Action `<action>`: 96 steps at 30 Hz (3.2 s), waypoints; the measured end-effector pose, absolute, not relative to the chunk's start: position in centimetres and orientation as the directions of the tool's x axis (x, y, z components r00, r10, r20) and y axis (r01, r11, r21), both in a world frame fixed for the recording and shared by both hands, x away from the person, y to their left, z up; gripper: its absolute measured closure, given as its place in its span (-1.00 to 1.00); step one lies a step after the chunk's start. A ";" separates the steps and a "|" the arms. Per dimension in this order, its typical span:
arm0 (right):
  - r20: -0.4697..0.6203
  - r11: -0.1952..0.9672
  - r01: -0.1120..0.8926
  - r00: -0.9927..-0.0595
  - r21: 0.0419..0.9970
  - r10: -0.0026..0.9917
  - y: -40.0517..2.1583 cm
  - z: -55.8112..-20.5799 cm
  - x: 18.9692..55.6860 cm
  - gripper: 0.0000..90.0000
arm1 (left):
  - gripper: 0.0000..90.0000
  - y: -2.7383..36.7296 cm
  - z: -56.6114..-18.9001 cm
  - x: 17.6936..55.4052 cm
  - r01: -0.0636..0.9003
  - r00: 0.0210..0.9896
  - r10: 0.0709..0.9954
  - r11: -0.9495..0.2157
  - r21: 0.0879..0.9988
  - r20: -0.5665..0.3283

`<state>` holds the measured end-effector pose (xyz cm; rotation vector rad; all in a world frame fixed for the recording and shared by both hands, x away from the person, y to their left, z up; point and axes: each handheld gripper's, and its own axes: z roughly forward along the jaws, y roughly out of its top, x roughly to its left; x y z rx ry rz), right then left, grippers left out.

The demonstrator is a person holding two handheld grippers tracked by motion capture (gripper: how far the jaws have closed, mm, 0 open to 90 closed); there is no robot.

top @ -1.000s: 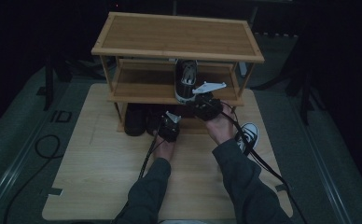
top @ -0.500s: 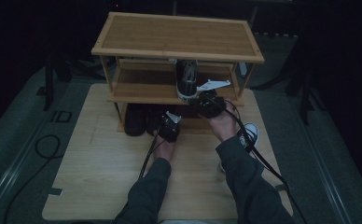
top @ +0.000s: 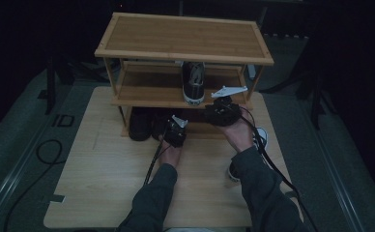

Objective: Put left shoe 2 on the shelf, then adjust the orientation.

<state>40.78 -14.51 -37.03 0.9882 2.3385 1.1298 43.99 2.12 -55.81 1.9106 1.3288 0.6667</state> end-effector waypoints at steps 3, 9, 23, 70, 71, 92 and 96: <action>-0.024 0.444 0.433 -0.694 0.784 0.719 -15.0 -37.2 40.5 0.37 | 1.00 2.1 -55.8 44.0 0.577 0.341 0.940 -0.227 0.785 0.022; 0.015 0.424 0.465 -0.687 0.777 0.727 -16.1 -37.0 40.0 0.35 | 1.00 2.1 -55.8 44.0 0.577 0.342 0.940 -0.228 0.784 0.022; 0.036 0.410 0.480 -0.682 0.775 0.730 -17.8 -37.4 39.3 -0.09 | 1.00 2.2 -55.8 44.0 0.577 0.344 0.939 -0.231 0.783 0.023; 0.037 0.412 0.570 -0.615 0.711 0.788 -23.3 -41.8 37.5 0.20 | 1.00 2.0 -55.8 44.0 0.573 0.342 0.939 -0.233 0.786 0.030; 0.031 0.413 0.572 -0.611 0.709 0.791 -23.4 -41.9 37.4 0.21 | 1.00 2.0 -55.8 44.0 0.573 0.342 0.939 -0.233 0.786 0.030; 0.016 0.383 0.637 -0.528 0.668 0.849 -26.0 -44.3 36.3 0.38 | 1.00 2.0 -55.8 43.9 0.572 0.343 0.939 -0.235 0.786 0.031; 0.017 0.374 0.649 -0.512 0.662 0.859 -26.6 -44.6 36.1 0.38 | 1.00 2.0 -55.8 43.9 0.572 0.343 0.939 -0.235 0.786 0.031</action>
